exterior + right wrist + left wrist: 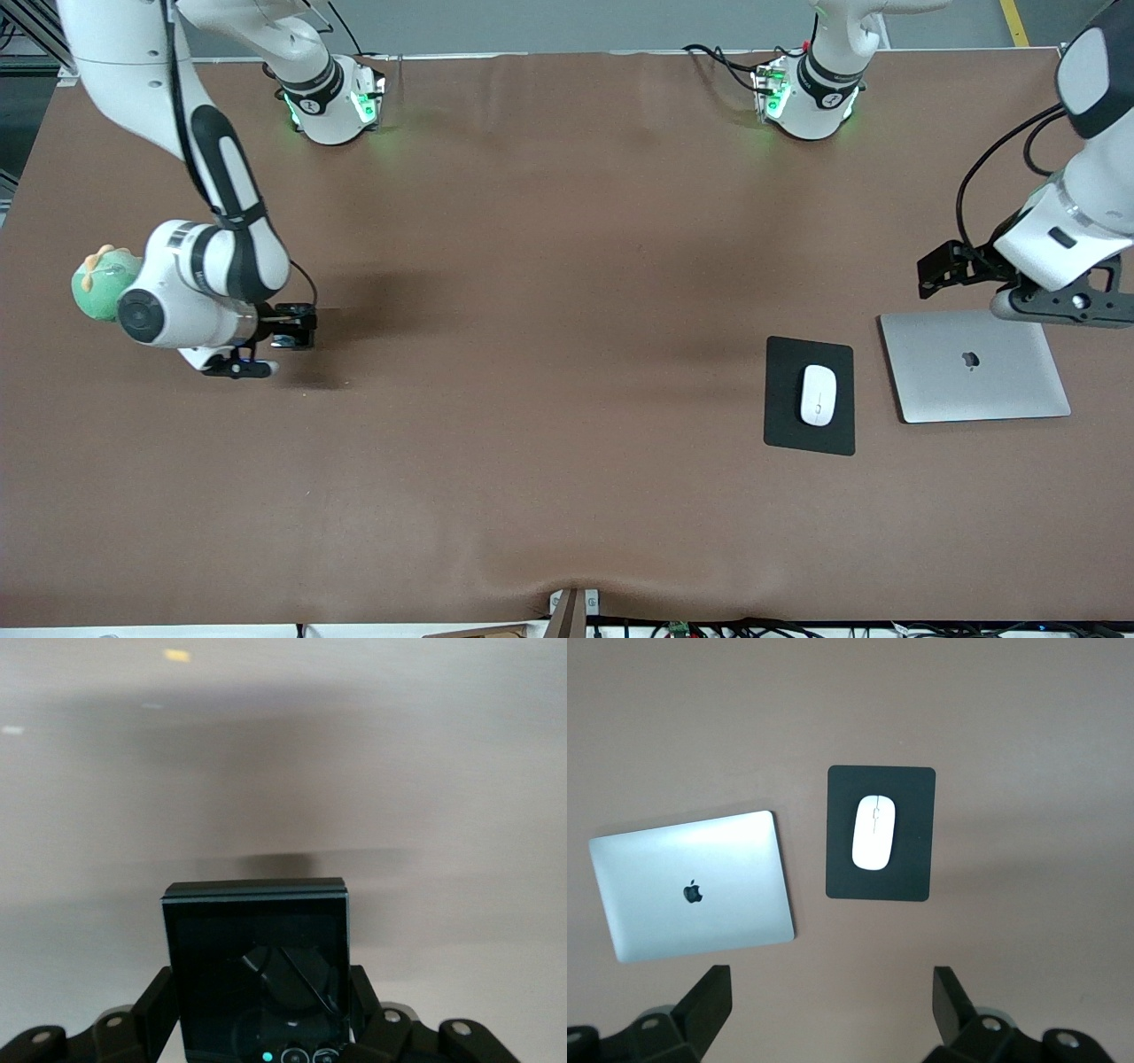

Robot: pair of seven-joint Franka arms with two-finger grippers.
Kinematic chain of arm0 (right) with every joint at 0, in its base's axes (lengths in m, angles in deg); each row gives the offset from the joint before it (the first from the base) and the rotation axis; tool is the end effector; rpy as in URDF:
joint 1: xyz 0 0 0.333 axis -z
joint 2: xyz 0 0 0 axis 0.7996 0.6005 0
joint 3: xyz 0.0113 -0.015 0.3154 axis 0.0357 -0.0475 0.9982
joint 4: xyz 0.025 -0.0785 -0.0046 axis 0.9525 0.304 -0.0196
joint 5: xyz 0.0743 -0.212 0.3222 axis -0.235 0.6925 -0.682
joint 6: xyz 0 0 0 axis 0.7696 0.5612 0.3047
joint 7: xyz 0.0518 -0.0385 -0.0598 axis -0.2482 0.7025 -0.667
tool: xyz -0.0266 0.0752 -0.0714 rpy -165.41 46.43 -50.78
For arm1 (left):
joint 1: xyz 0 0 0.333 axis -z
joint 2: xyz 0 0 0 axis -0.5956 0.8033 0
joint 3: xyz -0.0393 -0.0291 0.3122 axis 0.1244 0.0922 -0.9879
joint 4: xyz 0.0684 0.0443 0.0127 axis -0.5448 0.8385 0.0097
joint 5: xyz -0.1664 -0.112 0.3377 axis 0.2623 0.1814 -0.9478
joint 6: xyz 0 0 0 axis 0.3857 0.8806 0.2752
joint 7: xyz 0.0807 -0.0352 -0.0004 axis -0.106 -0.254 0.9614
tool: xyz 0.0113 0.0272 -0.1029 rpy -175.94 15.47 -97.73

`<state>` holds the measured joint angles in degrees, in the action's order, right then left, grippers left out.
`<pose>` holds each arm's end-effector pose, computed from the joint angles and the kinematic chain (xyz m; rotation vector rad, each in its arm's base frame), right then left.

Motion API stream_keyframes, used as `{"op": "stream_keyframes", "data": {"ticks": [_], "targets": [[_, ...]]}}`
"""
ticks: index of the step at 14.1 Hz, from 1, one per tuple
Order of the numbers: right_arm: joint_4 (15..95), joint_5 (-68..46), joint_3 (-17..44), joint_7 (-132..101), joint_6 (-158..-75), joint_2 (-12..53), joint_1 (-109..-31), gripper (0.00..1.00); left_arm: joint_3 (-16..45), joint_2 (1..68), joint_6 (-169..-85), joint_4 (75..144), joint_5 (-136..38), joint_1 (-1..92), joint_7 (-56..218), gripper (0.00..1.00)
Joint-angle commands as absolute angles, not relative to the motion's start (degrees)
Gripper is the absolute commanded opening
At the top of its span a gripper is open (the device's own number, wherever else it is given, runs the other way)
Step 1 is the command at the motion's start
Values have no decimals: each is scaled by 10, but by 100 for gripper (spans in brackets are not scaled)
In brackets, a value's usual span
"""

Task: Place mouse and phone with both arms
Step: 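Lift the phone with the right gripper while the left gripper withdraws, then carry the phone beside the green plush and set it down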

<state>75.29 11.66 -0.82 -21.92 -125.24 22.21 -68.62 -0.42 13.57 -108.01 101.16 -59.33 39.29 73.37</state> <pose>0.5481 -0.0358 0.1992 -3.0277 0.0787 0.4798 0.5874 -0.0572 0.5784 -3.1164 0.2002 -0.0549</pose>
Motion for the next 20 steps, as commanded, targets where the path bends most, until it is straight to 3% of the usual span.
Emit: {"op": "stream_keyframes", "data": {"ticks": [1, 7, 20], "targets": [[787, 124, 2, -259, -1272, 194, -642, 0, -1, 121, -1031, 979, -604, 389, 706, 100], [816, 124, 0, -310, -1312, 201, -599, 0, -23, 59, -987, 995, -595, 389, 697, 100], [824, 115, 2, -273, -1329, 217, -592, 0, -29, 74, -970, 992, -574, 389, 697, 100]]}}
